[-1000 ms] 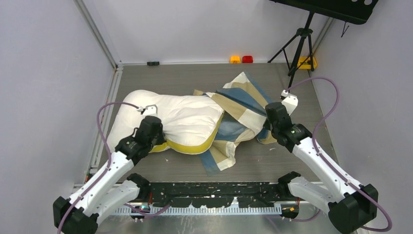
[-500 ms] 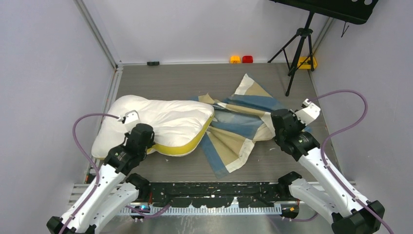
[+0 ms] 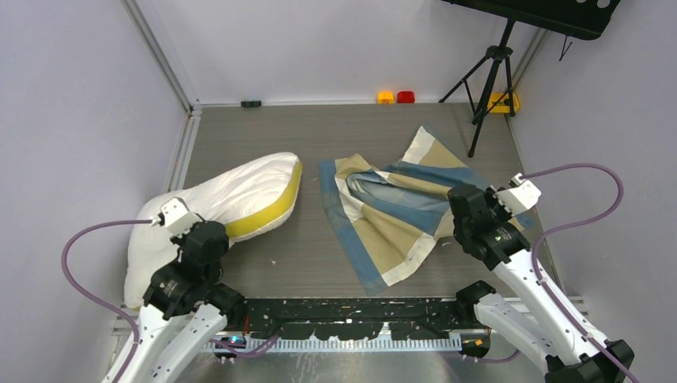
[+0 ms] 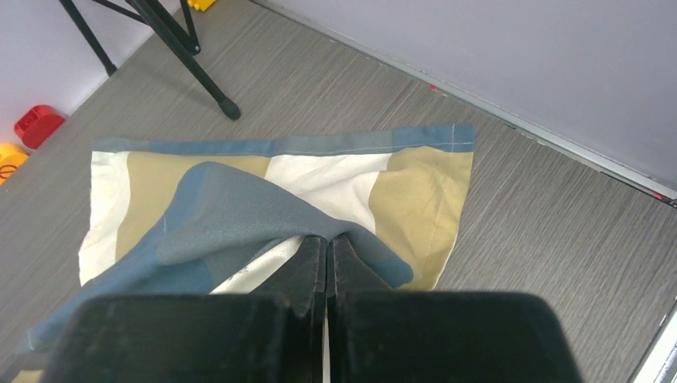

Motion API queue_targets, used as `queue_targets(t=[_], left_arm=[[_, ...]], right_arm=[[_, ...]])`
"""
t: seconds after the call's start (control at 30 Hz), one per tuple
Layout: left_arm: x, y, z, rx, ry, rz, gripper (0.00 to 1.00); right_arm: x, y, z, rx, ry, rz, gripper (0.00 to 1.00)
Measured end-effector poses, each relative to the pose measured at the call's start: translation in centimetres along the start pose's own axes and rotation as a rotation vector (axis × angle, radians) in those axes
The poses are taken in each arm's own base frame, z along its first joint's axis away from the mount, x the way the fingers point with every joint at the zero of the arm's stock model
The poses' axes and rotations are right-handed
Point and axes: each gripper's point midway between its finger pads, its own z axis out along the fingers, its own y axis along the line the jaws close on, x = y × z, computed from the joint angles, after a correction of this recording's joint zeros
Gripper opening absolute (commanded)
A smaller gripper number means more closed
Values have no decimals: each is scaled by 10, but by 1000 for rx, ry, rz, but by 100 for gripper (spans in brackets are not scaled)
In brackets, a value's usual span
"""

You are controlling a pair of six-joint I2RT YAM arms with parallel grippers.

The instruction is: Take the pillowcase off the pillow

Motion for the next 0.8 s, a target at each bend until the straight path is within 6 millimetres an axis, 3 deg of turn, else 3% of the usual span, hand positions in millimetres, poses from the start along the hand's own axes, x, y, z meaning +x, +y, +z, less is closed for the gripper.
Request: queue_targets(t=[0.2, 0.3, 0.47, 0.6, 0.7, 0.8], left_arm=[[5, -15, 3, 65, 12, 20, 0], [22, -42, 12, 139, 83, 91, 0], [53, -86, 32, 169, 243, 239, 0], [54, -139, 50, 214, 316, 301, 0], [33, -187, 59, 272, 312, 310, 0], [-10, -246, 66, 348, 258, 292, 0]], right_arm=[[20, 12, -1, -70, 74, -39, 0], [42, 38, -9, -228, 183, -66, 0], [72, 89, -46, -589, 356, -101, 0], [78, 129, -79, -827, 458, -113, 0], [61, 169, -101, -960, 514, -122, 0], [13, 225, -125, -1100, 501, -96, 0]])
